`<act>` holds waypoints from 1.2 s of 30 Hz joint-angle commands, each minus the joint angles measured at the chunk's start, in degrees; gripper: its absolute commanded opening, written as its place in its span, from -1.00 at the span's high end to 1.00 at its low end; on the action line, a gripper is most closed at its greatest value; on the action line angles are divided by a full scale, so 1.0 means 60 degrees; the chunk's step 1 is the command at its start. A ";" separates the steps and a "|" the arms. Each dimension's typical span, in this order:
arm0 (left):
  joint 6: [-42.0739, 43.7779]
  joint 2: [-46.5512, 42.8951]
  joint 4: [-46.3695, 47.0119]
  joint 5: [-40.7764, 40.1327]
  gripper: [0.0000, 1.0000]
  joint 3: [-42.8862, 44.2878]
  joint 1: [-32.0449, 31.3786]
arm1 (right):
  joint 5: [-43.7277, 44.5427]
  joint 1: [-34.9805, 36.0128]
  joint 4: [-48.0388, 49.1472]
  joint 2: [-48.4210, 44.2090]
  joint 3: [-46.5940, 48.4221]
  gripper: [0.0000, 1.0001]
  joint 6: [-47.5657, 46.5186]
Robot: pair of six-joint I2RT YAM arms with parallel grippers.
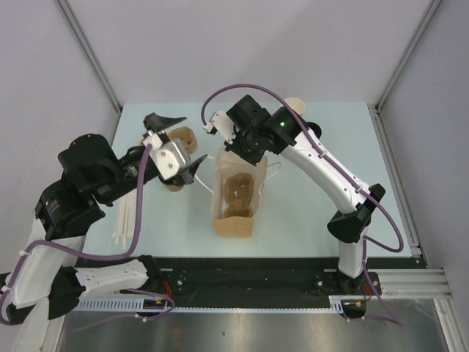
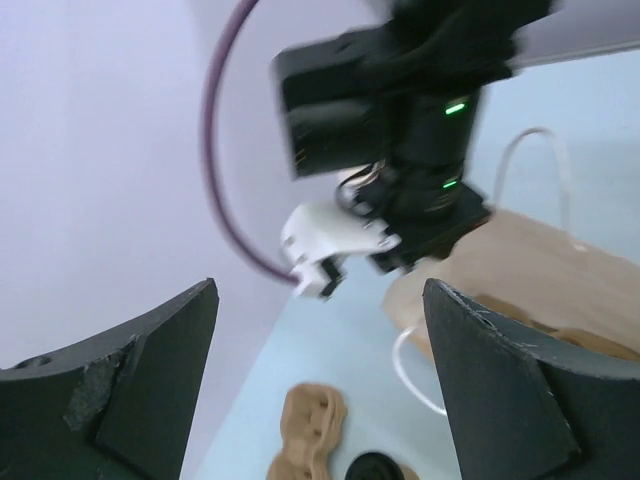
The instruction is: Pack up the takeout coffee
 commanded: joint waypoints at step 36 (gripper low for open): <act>-0.4273 -0.0523 0.0594 0.4924 -0.99 -0.4741 0.7096 | -0.1106 -0.1290 -0.0253 -0.1010 0.0242 1.00 -0.0050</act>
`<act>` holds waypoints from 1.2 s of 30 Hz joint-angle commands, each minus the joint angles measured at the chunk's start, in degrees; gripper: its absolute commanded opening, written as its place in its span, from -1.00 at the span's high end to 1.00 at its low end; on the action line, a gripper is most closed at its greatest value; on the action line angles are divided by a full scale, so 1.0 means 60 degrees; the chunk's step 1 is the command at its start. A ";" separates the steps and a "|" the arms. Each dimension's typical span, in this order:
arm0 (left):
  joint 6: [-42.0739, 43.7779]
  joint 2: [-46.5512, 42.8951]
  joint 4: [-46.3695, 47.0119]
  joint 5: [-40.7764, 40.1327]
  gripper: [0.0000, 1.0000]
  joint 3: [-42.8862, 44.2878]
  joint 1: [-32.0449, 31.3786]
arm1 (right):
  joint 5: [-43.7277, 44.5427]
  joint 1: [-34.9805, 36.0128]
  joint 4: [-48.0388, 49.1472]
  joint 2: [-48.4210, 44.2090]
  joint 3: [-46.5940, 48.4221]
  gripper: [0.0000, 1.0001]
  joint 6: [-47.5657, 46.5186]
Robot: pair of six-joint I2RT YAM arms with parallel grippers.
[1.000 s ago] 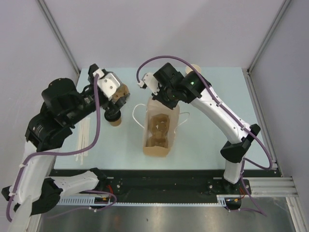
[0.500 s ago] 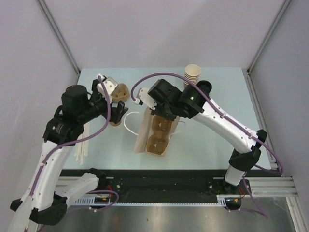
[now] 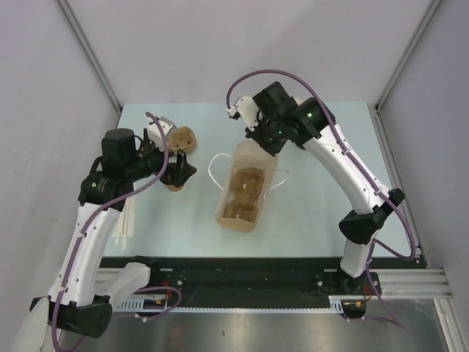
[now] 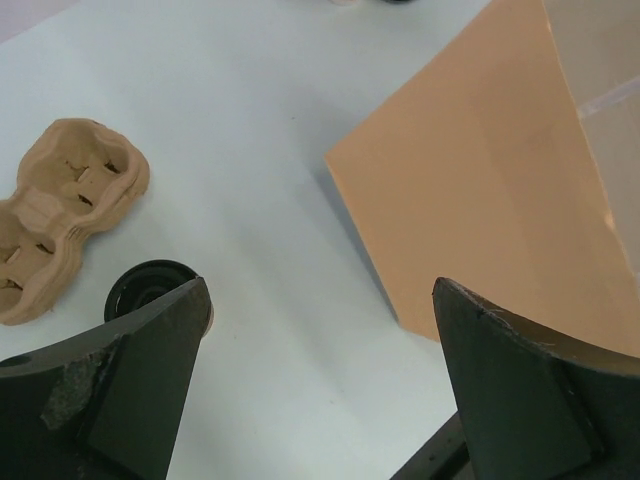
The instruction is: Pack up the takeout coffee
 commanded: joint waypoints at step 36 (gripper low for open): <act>-0.0246 0.1981 -0.0211 0.0229 -0.99 -0.0093 0.1884 | -0.3843 -0.1962 -0.1466 0.1543 0.1625 -0.47 -0.0306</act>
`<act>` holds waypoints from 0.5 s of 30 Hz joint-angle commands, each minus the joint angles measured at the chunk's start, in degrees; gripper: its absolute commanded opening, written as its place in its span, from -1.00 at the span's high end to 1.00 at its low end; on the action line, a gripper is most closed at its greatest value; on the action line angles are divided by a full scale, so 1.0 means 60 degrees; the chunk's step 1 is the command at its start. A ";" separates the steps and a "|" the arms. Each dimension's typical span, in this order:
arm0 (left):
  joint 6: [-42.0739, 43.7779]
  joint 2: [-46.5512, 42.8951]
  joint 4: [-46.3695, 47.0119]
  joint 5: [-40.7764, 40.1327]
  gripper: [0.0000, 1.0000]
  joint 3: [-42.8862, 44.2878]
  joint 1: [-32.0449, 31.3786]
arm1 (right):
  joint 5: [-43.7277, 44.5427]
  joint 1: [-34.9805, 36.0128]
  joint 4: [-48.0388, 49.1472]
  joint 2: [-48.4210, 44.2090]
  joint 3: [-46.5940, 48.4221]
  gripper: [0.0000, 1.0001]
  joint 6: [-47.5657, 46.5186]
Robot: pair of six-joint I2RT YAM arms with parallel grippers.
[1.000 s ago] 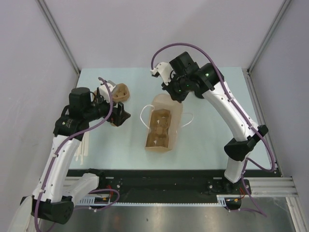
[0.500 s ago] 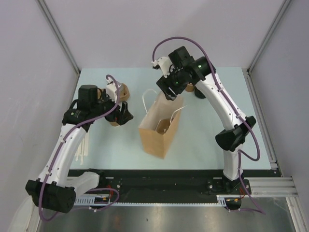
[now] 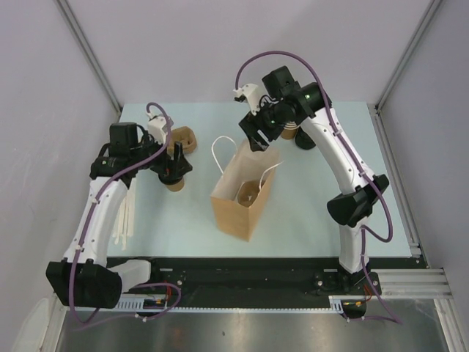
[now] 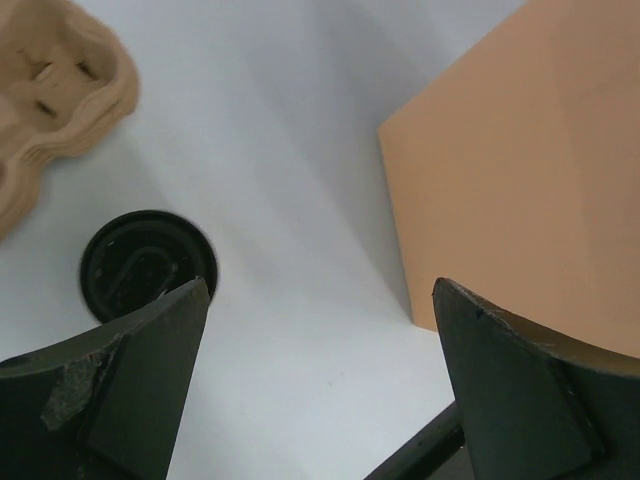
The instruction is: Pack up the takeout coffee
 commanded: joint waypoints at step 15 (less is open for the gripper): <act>-0.1813 0.1374 -0.0237 -0.3411 -0.99 -0.0148 0.0786 | -0.1231 -0.0635 -0.1550 -0.0282 -0.0468 -0.22 0.0023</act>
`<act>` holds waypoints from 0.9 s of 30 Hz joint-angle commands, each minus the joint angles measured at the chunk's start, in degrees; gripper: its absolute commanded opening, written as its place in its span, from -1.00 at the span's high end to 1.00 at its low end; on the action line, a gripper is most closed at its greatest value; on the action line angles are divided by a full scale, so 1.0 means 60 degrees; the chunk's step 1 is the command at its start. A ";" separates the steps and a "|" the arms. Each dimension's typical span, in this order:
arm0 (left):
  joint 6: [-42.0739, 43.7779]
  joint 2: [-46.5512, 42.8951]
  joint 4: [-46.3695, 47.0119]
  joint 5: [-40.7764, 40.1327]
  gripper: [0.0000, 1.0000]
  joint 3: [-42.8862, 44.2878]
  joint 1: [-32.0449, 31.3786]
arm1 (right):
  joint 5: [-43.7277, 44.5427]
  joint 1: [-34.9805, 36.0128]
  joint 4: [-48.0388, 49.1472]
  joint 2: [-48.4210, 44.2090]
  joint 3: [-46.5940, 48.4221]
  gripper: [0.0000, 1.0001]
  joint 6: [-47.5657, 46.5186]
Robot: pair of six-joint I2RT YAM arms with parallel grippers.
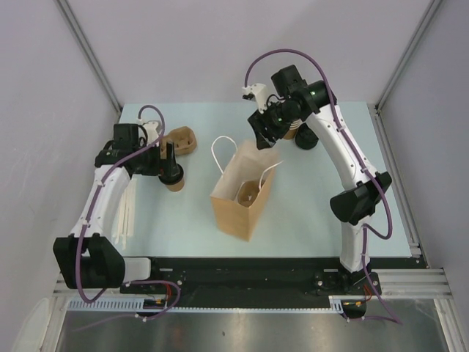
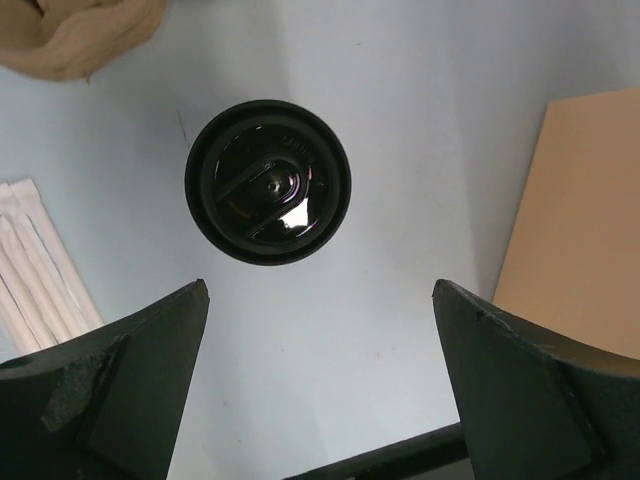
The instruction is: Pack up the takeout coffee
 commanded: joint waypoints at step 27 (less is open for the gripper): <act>-0.2185 0.2557 0.0937 -0.1258 -0.99 0.0833 0.0032 | 0.0034 0.0028 -0.1323 -0.0121 0.0038 -0.22 0.0162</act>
